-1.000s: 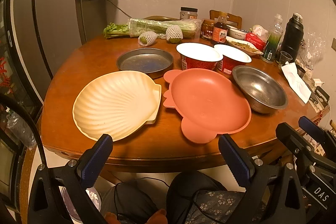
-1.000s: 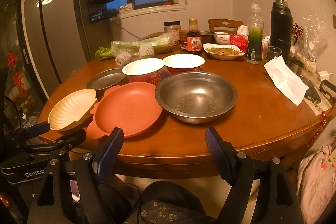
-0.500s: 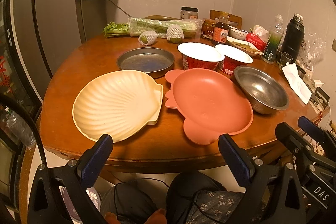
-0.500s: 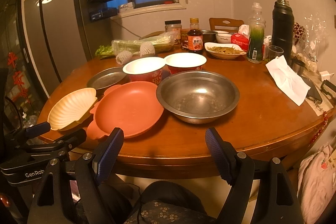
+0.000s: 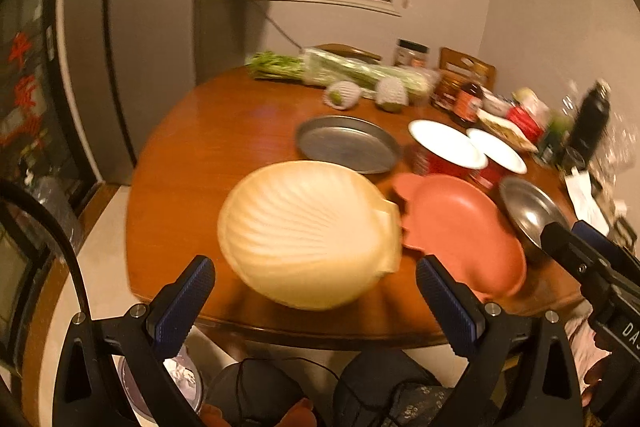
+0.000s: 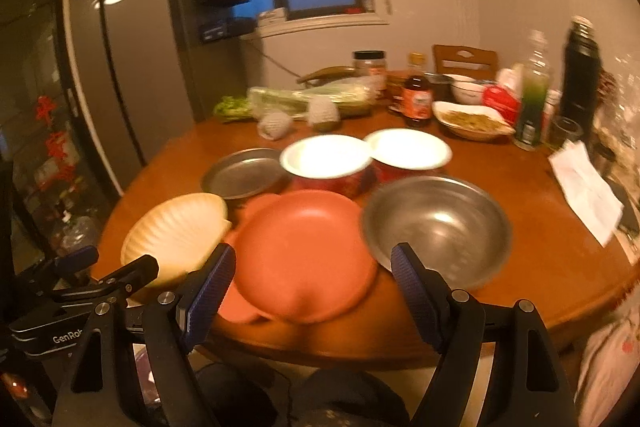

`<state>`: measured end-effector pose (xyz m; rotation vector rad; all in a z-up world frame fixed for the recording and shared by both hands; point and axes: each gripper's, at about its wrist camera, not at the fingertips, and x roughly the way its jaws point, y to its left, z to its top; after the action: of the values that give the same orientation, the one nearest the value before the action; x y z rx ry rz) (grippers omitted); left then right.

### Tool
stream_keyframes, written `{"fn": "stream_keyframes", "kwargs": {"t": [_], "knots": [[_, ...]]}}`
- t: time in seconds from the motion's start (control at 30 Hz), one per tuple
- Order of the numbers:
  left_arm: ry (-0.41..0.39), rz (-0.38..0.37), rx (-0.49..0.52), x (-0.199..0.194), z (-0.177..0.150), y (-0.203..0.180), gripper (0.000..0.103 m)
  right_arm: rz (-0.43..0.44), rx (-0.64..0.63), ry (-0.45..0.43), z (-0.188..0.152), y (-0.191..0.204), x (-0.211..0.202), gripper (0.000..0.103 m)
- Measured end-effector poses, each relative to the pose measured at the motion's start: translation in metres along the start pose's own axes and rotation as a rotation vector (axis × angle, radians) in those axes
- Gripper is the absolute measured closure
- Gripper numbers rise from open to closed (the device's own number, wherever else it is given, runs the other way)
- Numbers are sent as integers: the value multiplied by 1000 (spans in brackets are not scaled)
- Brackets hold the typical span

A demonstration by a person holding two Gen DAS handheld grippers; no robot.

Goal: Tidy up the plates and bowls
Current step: 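Grasp the rim of the cream scallop-shell plate with the left tool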

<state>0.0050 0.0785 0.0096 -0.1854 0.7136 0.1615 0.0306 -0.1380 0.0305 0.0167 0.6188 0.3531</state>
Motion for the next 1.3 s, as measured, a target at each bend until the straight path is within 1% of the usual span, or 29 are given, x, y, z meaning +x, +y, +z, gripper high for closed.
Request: {"fn": "stream_keyframes", "kwargs": {"t": [0.1, 0.23, 0.4, 0.47, 0.5, 0.53, 0.6, 0.67, 0.7, 0.73, 0.77, 0.8, 0.87, 0.9, 0.97, 1.0, 1.07, 1.1, 1.17, 1.3], "knots": [[18, 26, -39, 7, 5, 21, 2, 25, -48, 18, 12, 21, 15, 22], [47, 34, -68, 15, 5, 40, 2, 79, -94, 67, 23, 44, 39, 22], [123, -11, -86, 31, 4, 49, 2, 113, -194, 114, 34, 73, 72, 22], [142, -12, -83, 36, 4, 49, 2, 117, -221, 142, 38, 81, 85, 22], [151, -13, -86, 38, 4, 50, 2, 141, -228, 153, 41, 82, 93, 22], [162, -9, -92, 41, 4, 51, 2, 144, -231, 167, 43, 82, 98, 23], [173, -8, -96, 46, 5, 52, 2, 151, -265, 195, 45, 89, 109, 27], [184, 2, -103, 50, 6, 52, 2, 155, -303, 217, 46, 95, 119, 36], [190, 7, -108, 52, 6, 52, 2, 166, -327, 229, 46, 99, 124, 37], [193, 13, -110, 55, 7, 53, 3, 171, -342, 238, 46, 102, 129, 44], [193, 17, -111, 55, 7, 53, 3, 168, -350, 247, 46, 104, 134, 48], [194, 24, -112, 56, 7, 53, 4, 180, -356, 262, 46, 106, 139, 48], [205, 26, -114, 59, 8, 52, 13, 182, -359, 285, 46, 107, 148, 57], [215, 23, -114, 62, 9, 52, 15, 188, -364, 292, 46, 108, 151, 57], [227, 25, -113, 65, 10, 51, 22, 199, -368, 302, 45, 108, 156, 67], [231, 22, -111, 66, 11, 49, 24, 199, -372, 310, 45, 109, 160, 68], [234, 15, -108, 68, 13, 48, 34, 199, -373, 318, 45, 109, 164, 72], [237, 12, -106, 70, 13, 47, 36, 195, -375, 323, 45, 108, 167, 73], [236, 3, -104, 70, 14, 47, 47, 192, -380, 325, 45, 109, 170, 76], [240, -10, -107, 74, 18, 47, 59, 192, -385, 331, 44, 111, 170, 79]]}}
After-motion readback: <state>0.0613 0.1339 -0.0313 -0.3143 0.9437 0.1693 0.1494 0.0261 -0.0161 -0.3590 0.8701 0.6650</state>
